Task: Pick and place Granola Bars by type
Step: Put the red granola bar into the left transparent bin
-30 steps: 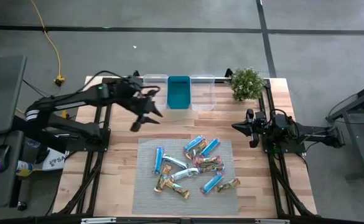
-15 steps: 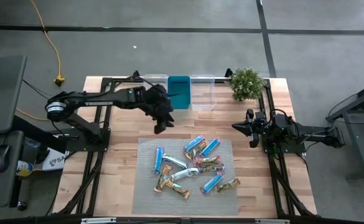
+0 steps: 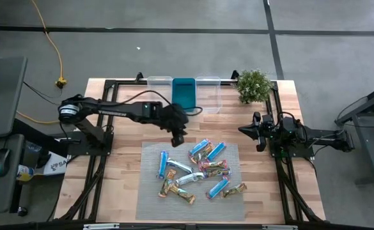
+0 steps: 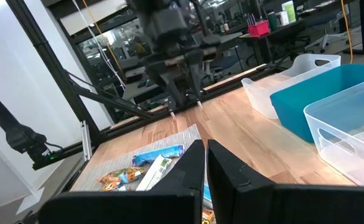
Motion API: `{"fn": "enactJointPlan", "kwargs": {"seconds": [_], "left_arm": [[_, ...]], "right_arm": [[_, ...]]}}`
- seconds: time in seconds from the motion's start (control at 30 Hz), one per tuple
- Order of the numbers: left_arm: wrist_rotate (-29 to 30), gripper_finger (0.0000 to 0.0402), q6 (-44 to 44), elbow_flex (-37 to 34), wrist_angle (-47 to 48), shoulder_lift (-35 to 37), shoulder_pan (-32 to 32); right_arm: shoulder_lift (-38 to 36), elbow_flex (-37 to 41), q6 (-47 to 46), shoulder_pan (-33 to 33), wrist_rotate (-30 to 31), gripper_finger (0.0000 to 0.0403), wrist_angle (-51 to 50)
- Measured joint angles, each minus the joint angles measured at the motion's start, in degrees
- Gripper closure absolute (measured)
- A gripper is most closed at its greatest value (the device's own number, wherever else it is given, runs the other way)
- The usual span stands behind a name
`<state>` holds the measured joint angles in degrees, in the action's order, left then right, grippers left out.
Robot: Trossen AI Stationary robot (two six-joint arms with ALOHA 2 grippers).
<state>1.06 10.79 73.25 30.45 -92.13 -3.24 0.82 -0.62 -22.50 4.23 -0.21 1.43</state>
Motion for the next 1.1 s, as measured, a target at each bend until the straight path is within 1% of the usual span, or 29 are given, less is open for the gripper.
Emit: {"fn": "enactJointPlan", "kwargs": {"seconds": [0.1,0.2,0.33,0.5,0.63,0.73,0.87,1.0,1.1], "left_arm": [[4.8,0.0259,-3.0,6.8,4.6,-4.3,1.6],[7.3,0.0259,-4.8,14.1,10.5,-9.2,2.7],[7.1,0.0259,-6.1,22.4,15.0,-15.9,3.5],[6.5,0.0259,-6.1,29.4,15.5,-22.0,4.2],[5.8,0.0259,-5.4,31.2,15.3,-24.8,4.2],[5.8,0.0259,-2.3,31.2,14.5,-26.0,4.0],[4.0,0.0259,1.8,30.9,13.7,-27.8,4.0],[2.0,0.0259,6.0,30.9,15.0,-29.0,4.0],[2.5,0.0259,9.2,30.7,18.6,-29.3,4.0]], "right_arm": [[0.0,0.0,0.0,0.0,0.0,0.0402,0.0],[0.0,0.0,0.0,0.0,0.0,0.0402,0.0],[0.0,0.0,0.0,0.0,0.0,0.0402,0.0],[0.0,0.0,0.0,0.0,0.0,0.0402,0.0],[0.0,0.0,0.0,0.0,0.0,0.0402,0.0],[0.0,0.0,0.0,0.0,0.0,0.0402,0.0],[0.0,0.0,0.0,0.0,0.0,0.0402,0.0],[0.0,0.0,0.0,0.0,0.0,0.0402,0.0],[0.0,0.0,0.0,0.0,0.0,0.0402,0.0]]}}
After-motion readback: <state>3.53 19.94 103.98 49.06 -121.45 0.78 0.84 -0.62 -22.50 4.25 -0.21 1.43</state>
